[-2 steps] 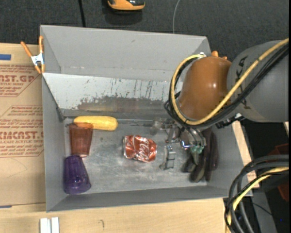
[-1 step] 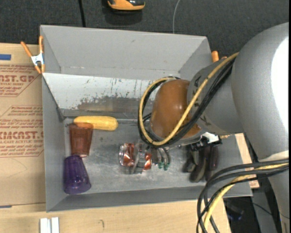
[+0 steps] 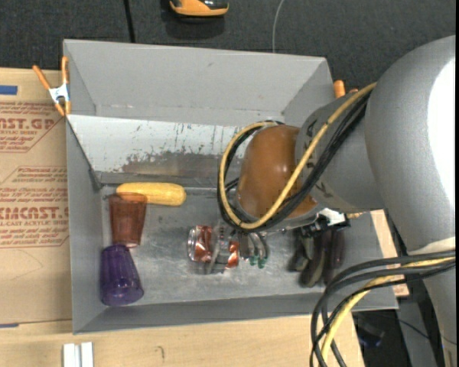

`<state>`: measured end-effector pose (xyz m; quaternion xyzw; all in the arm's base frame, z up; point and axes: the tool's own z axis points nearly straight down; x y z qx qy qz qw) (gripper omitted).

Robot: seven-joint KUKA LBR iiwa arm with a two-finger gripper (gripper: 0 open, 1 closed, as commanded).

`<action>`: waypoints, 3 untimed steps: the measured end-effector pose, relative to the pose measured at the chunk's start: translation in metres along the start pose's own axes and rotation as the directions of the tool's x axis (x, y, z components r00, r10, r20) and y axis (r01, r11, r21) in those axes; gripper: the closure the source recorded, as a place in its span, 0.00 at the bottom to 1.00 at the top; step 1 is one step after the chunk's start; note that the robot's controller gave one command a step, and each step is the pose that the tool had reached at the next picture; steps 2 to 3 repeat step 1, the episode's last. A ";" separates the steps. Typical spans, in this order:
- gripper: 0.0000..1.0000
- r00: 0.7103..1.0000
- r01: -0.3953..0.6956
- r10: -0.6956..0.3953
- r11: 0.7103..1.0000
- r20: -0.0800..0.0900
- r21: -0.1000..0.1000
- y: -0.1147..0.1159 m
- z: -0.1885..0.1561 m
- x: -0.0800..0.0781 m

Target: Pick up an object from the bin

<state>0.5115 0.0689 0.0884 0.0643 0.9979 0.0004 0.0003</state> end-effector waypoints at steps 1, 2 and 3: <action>1.00 1.000 0.022 -0.022 1.000 -0.003 0.001 0.010 -0.206 0.013; 1.00 1.000 0.022 -0.022 1.000 -0.003 0.001 0.010 -0.206 0.013; 1.00 1.000 0.022 -0.022 1.000 -0.003 0.001 0.010 -0.206 0.013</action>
Offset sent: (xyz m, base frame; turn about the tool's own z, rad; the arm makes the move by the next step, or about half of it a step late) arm 0.0000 0.0000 0.0000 0.0000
